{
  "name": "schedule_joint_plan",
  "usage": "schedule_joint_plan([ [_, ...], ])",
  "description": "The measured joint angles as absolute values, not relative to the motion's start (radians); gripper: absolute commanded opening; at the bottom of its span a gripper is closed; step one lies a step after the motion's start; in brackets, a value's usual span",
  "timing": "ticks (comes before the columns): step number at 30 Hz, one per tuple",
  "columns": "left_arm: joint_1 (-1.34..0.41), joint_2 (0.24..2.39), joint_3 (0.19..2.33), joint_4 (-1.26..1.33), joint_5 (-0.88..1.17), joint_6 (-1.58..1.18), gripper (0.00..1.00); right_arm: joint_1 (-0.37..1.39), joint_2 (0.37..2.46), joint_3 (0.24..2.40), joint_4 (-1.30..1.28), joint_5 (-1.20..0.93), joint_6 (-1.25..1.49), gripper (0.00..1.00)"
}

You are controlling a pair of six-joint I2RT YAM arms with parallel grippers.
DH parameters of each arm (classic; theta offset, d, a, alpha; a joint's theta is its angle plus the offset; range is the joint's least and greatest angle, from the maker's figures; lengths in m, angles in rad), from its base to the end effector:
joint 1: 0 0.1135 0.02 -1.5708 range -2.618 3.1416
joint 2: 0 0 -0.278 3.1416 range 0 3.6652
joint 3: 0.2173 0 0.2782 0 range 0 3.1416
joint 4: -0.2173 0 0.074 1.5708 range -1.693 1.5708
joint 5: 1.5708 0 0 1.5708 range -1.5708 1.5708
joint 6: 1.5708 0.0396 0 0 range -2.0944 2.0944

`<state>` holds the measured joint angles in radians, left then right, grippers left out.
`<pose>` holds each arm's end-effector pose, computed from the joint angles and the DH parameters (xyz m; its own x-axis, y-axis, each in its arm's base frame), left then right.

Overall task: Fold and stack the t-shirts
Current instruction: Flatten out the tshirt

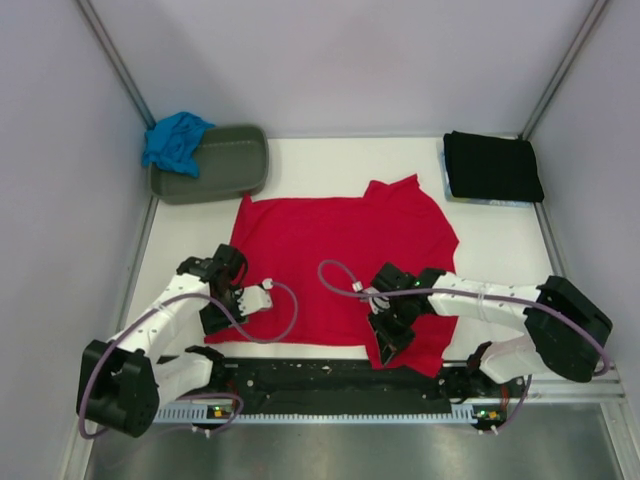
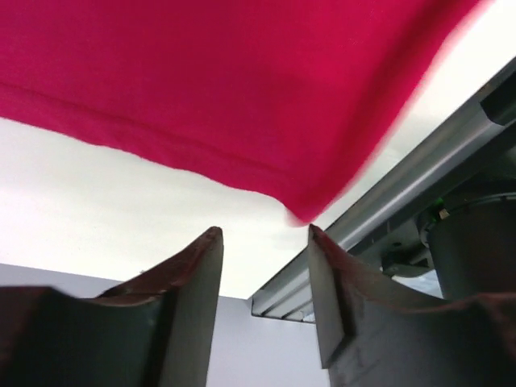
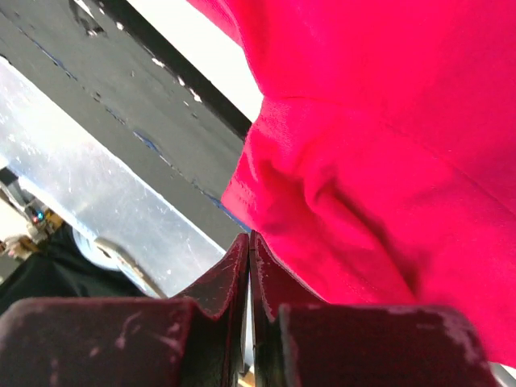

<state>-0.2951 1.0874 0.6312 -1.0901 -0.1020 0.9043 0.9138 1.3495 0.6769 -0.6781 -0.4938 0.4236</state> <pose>0.1580 -0.0438 0.1805 -0.3658 0.9284 0.0649 0.9292 0.3603 0.0822 0.1272 0.1956 0.1561 -0.8559 -0.5170 -0.0089 -0.4482 0.7332 0.5114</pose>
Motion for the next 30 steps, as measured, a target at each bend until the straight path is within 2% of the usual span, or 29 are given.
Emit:
schedule_joint_plan([
  [3,-0.289,1.118,0.712,-1.134,-0.067,0.942,0.62,0.921,1.396,0.687,-0.705,-0.531,0.402,0.11],
  [4,-0.284,1.133,0.749,-1.131,-0.054,0.944,0.62,0.921,1.413,0.696,-0.717,-0.543,0.391,0.18],
  [6,-0.263,1.188,0.868,-1.094,-0.016,0.924,0.56,0.921,1.445,0.717,-0.753,-0.574,0.368,0.27],
  [10,-0.198,1.349,1.07,-0.931,0.01,0.808,0.39,0.922,1.459,0.762,-0.838,-0.618,0.312,0.59],
  [12,-0.161,1.467,1.168,-0.852,0.01,0.727,0.37,0.921,1.442,0.804,-0.876,-0.622,0.289,0.67],
  [16,-0.113,1.658,1.257,-0.685,-0.023,0.594,0.37,0.822,1.368,0.972,-0.905,-0.577,0.266,0.64],
  [22,-0.091,1.755,1.239,-0.543,-0.086,0.473,0.43,0.34,1.361,1.131,-0.764,-0.312,0.292,0.6],
  [26,-0.081,1.789,1.231,-0.453,-0.123,0.428,0.42,0.138,1.457,1.132,-0.669,-0.163,0.31,0.65],
  [30,-0.072,1.829,1.212,-0.392,-0.117,0.413,0.45,0.054,1.607,1.133,-0.62,-0.039,0.303,0.67],
])
